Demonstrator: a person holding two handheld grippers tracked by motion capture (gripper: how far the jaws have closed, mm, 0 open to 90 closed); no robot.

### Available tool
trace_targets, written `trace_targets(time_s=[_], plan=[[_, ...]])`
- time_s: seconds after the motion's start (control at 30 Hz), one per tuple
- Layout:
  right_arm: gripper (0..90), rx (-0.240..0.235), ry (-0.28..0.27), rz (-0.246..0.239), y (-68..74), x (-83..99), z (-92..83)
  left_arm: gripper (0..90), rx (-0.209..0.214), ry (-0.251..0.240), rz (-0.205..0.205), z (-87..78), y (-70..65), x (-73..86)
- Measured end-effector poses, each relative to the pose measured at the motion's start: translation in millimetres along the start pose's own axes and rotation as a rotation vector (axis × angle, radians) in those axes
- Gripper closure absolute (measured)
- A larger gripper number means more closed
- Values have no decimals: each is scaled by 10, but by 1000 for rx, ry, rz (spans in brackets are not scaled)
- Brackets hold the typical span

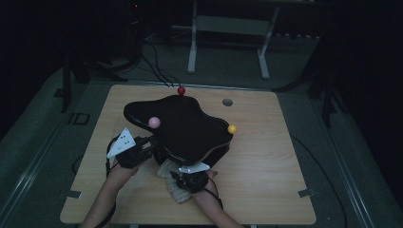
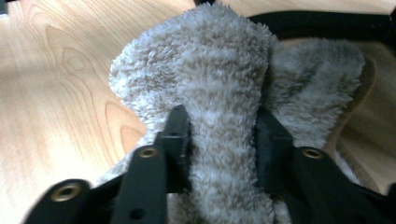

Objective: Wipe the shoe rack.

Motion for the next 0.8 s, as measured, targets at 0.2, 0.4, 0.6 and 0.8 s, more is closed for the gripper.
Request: trace_targets(time_s=[0.2,0.4,0.6,0.8], plan=[[454,47,-1,-69,34,-51,185,741,3,-3,-5,0,2,2],[482,68,29,-113,6,-16,176,741,-1,-3,3,0,4,4],[487,54,38,-146,-86,64,45,739,-11,1,17,1,1,3],[486,43,44,-134,-195,127,-95,739,-9,-1,16,1,2,5]])
Point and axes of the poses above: each handheld gripper's, and its own axes: z roughly forward along the jaws, x roughly out of its underside, y roughly to its left, the point moved 9 cm from there along z, roughly forward along the jaws, and after that the axes turned 12 degrees about z, right-handed, at the moved point
